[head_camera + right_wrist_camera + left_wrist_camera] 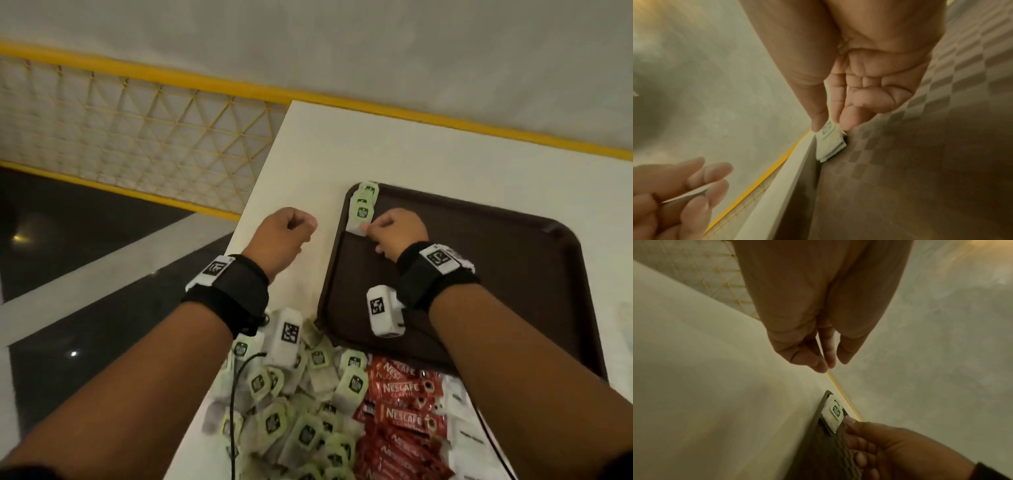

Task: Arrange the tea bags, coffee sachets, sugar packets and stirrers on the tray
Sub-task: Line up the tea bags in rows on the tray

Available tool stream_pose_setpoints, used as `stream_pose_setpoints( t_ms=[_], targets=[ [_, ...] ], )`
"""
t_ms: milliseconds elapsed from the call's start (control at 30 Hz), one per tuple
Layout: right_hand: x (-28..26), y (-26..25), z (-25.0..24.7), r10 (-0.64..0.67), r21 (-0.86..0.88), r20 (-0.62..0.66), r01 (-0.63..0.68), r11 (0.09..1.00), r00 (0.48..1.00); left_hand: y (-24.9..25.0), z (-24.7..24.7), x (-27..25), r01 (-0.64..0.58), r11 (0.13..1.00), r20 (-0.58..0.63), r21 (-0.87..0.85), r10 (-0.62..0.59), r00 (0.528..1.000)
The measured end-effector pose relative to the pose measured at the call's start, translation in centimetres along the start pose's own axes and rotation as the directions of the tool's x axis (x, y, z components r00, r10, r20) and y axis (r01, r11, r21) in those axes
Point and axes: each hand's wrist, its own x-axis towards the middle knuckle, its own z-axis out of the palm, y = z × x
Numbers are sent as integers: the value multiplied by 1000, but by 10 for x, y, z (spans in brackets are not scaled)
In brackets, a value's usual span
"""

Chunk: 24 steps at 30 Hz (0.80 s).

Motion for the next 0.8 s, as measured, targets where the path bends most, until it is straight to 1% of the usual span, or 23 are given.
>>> stream_pose_setpoints(
  t_ms=[100,167,233,300,367,433,500,567,667,733,800],
  targets=[
    [-34,-3,-10,-82,-71,114,90,993,990,-7,-16,-26,0,991,114,134,-15,993],
    [-65,-2,-16,-144,-157,251,187,970,957,-15,-24,-45,-32,964,189,265,-19,982],
    [-96,4,-18,-162,-234,410,275,933,898,-24,-30,-62,-104,912,274,397,-9,962],
    [-124,12,-16,-137,-286,548,339,896,825,-32,-34,-78,-175,834,347,523,-21,938],
    [-149,21,-10,-116,-335,625,400,853,772,-41,-35,-90,-201,766,379,611,-60,924],
    [-166,27,-2,-123,-375,643,450,810,756,-48,-33,-101,-179,698,354,694,-114,928],
    [-174,30,7,-135,-395,632,467,791,763,-51,-31,-109,-138,646,325,750,-179,929],
    [-178,31,16,-158,-391,613,472,790,774,-53,-27,-116,-120,625,322,772,-221,921],
    [-180,30,22,-192,-380,585,475,794,788,-56,-22,-119,-77,647,280,759,-217,935],
    [-181,29,22,-202,-374,567,468,801,799,-59,-20,-119,-22,690,235,723,-216,948],
    [-182,29,20,-203,-371,551,456,809,809,-61,-20,-119,8,741,237,672,-224,945]
  ],
)
